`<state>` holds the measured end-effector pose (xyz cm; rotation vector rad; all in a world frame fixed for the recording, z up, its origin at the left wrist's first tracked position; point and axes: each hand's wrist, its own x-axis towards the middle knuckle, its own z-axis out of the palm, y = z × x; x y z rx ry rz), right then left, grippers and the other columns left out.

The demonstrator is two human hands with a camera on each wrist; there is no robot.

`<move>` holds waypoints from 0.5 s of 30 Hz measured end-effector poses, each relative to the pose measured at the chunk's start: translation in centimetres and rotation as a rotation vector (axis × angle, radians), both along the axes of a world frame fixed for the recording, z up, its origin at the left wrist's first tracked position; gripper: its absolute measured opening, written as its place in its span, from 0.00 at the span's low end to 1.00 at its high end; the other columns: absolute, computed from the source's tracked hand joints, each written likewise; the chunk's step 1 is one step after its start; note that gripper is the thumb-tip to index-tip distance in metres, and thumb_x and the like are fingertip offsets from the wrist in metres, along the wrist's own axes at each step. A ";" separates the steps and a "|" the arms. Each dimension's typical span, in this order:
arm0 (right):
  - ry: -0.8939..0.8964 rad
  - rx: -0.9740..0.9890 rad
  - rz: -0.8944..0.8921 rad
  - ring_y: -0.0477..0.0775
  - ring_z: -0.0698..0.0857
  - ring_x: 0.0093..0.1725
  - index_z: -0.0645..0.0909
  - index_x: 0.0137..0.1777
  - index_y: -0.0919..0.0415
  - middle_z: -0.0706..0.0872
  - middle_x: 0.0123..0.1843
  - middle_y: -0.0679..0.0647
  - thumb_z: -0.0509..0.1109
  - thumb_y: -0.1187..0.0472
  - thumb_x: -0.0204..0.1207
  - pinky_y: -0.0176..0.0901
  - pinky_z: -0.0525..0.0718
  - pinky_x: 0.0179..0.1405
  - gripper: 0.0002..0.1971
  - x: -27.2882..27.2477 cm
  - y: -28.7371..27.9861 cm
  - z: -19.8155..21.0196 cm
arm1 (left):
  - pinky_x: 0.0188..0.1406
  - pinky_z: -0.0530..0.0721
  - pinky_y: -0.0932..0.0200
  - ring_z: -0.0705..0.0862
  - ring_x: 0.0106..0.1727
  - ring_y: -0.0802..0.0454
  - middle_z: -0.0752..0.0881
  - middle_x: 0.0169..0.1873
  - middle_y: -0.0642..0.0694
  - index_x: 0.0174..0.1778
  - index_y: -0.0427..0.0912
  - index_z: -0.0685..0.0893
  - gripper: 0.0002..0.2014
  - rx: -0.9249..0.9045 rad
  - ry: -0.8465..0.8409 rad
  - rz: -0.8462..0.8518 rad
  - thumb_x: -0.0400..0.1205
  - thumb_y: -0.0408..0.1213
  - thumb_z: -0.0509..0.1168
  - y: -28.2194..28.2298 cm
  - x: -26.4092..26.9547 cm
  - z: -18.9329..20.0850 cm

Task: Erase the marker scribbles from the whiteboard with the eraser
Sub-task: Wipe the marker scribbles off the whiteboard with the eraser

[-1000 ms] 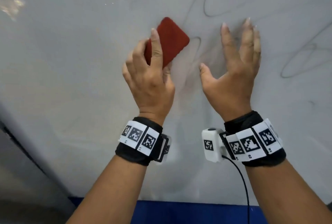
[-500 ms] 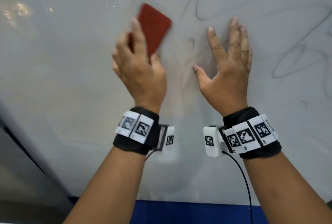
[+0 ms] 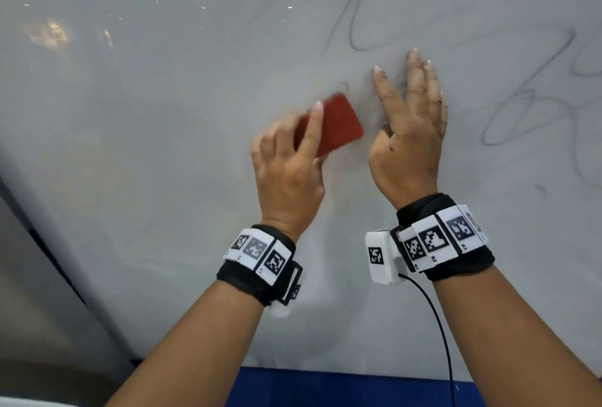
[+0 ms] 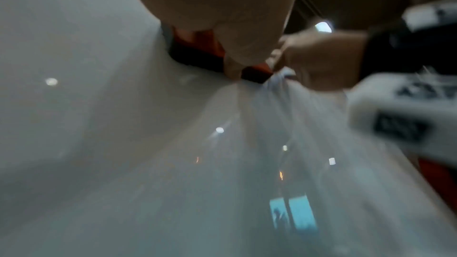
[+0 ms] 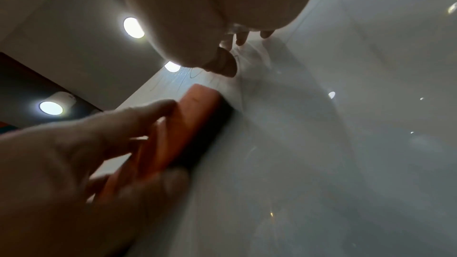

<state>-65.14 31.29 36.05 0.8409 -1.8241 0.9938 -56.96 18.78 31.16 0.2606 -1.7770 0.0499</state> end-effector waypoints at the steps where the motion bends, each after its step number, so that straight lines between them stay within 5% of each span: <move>1: 0.007 -0.018 0.008 0.59 0.57 0.86 0.73 0.80 0.50 0.62 0.86 0.56 0.54 0.77 0.68 0.59 0.54 0.83 0.40 -0.1 0.1 0.1 | 0.67 0.72 0.42 0.75 0.64 0.41 0.81 0.65 0.42 0.78 0.45 0.76 0.30 -0.108 -0.057 -0.008 0.77 0.32 0.71 0.3 -0.1 -1.3; 4: 0.073 -0.077 0.024 0.63 0.64 0.83 0.77 0.76 0.57 0.70 0.82 0.59 0.54 0.78 0.66 0.56 0.61 0.82 0.37 -0.6 0.6 0.5 | 0.68 0.73 0.42 0.75 0.63 0.43 0.83 0.63 0.43 0.76 0.45 0.79 0.30 -0.219 -0.077 -0.005 0.77 0.30 0.73 -0.3 0.0 -1.7; 9: 0.119 -0.154 0.027 0.66 0.67 0.81 0.79 0.74 0.62 0.74 0.79 0.62 0.56 0.79 0.68 0.48 0.60 0.82 0.33 -1.6 1.3 2.4 | 0.64 0.74 0.36 0.73 0.63 0.41 0.79 0.67 0.41 0.80 0.45 0.72 0.38 0.113 0.086 0.041 0.70 0.31 0.71 -0.7 0.0 3.1; 15: 0.159 -0.108 0.025 0.66 0.67 0.81 0.79 0.74 0.63 0.74 0.79 0.63 0.59 0.76 0.69 0.56 0.63 0.82 0.31 -2.4 1.5 4.6 | 0.70 0.70 0.41 0.75 0.66 0.43 0.81 0.66 0.45 0.79 0.50 0.75 0.30 -0.363 -0.137 0.014 0.79 0.36 0.71 -0.6 -0.5 3.1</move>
